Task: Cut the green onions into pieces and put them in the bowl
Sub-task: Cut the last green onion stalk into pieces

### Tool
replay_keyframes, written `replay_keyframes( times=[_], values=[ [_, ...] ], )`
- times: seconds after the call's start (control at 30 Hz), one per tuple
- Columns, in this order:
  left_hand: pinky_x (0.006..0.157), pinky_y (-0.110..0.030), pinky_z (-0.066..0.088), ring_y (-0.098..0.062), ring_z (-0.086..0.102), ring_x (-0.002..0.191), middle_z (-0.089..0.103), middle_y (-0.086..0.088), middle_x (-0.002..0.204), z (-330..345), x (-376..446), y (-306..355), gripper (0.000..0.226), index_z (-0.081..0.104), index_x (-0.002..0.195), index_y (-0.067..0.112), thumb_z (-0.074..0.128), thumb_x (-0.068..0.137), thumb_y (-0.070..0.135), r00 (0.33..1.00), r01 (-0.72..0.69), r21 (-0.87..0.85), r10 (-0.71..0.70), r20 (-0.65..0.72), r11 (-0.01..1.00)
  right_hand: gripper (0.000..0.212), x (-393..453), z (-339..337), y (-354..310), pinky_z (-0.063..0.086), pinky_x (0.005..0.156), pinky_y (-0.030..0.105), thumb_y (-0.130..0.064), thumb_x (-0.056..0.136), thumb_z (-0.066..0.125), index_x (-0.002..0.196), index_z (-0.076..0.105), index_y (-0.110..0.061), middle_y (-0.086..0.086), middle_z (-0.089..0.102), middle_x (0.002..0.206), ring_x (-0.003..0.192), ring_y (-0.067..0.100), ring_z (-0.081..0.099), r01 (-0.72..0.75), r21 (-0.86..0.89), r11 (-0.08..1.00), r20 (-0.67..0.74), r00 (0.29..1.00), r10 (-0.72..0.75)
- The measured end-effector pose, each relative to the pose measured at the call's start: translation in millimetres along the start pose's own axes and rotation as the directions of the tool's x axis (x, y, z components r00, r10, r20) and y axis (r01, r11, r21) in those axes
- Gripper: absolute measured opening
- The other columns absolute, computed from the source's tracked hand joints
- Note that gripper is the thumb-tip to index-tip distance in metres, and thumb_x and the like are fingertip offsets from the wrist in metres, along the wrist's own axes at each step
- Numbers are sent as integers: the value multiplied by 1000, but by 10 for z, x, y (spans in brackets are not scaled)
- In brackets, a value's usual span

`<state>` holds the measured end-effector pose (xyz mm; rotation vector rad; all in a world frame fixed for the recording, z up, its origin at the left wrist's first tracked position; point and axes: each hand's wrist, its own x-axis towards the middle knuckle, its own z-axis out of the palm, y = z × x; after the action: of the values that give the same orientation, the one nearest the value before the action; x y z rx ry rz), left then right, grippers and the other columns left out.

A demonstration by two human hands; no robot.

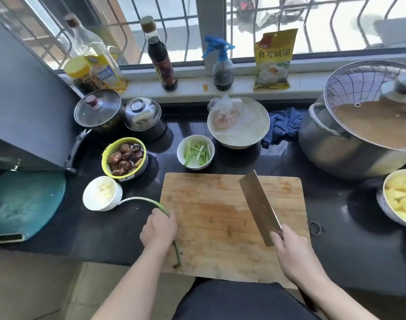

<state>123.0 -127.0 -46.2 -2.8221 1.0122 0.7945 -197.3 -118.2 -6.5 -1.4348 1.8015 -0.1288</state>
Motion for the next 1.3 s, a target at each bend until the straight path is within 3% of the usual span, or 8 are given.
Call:
replay_keyframes(
  times=[0.13, 0.27, 0.43, 0.5, 0.6, 0.8, 0.93, 1.3],
  values=[
    [69, -41, 41, -30, 57, 85, 58, -4, 98, -25, -183, 62, 23, 51, 94, 14, 41, 96, 35, 991, -24, -292, -14, -130, 956, 23, -95, -125, 108, 46, 50, 34, -38, 99, 41, 86, 50, -21, 3, 63, 65, 58, 28, 58, -2, -14, 1000, -14, 1000, 2],
    [42, -26, 36, -12, 51, 55, 51, 4, 63, 79, -808, 0, 21, 39, 78, 33, 39, 99, 37, 910, -385, -436, 256, -326, 813, 24, -124, -223, 190, 53, 53, 38, -36, 99, 43, 85, 51, -18, 8, 62, 66, 59, 34, 60, -61, 65, 996, -64, 996, 65],
    [41, -30, 25, -16, 42, 50, 46, 8, 70, 346, -932, 224, 13, 50, 86, 23, 62, 92, 22, 474, -856, 152, 867, -151, 494, 26, -171, -312, 322, 54, 62, 44, -32, 100, 41, 80, 50, -16, 10, 62, 68, 62, 33, 59, -114, 112, 987, -138, 982, 129],
    [43, -33, 35, -21, 49, 58, 51, 1, 75, 447, -788, 313, 19, 55, 86, 18, 73, 81, 12, 316, -884, 364, 949, 7, 292, 29, -209, -351, 375, 53, 65, 43, -31, 101, 40, 78, 48, -15, 8, 63, 71, 65, 29, 60, -138, 110, 984, -178, 971, 157],
    [62, -38, 46, -28, 55, 75, 56, -6, 87, 485, -519, 345, 24, 55, 95, 17, 68, 77, 8, 193, -860, 501, 970, 144, 97, 29, -277, -378, 431, 50, 70, 46, -30, 103, 39, 79, 46, -16, 7, 63, 74, 70, 30, 58, -146, 60, 987, -199, 968, 155],
    [101, -52, 40, -38, 50, 111, 56, -14, 115, 504, -541, 324, 50, 52, 126, 10, 60, 77, 20, 306, -852, 467, 949, 80, 235, 27, -413, -223, 474, 49, 69, 45, -38, 104, 38, 83, 39, -21, 8, 67, 80, 80, 40, 61, -62, -184, 981, -119, 992, 40],
    [104, -49, 43, -35, 53, 122, 59, -12, 129, 689, -734, 365, 55, 53, 134, 9, 61, 80, 16, 249, -905, 382, 961, 117, 188, 29, -372, -98, 378, 47, 61, 45, -44, 103, 37, 83, 33, -23, 9, 67, 78, 75, 44, 61, 25, -298, 954, -113, 992, -61],
    [106, -51, 42, -35, 50, 129, 55, -13, 139, 815, -686, 431, 58, 50, 140, 7, 59, 84, 19, 283, -901, 387, 941, 184, 195, 23, -314, 40, 275, 50, 61, 43, -41, 105, 27, 90, 32, -25, 4, 67, 80, 74, 38, 65, 53, -456, 888, -95, 990, -109]
  ],
)
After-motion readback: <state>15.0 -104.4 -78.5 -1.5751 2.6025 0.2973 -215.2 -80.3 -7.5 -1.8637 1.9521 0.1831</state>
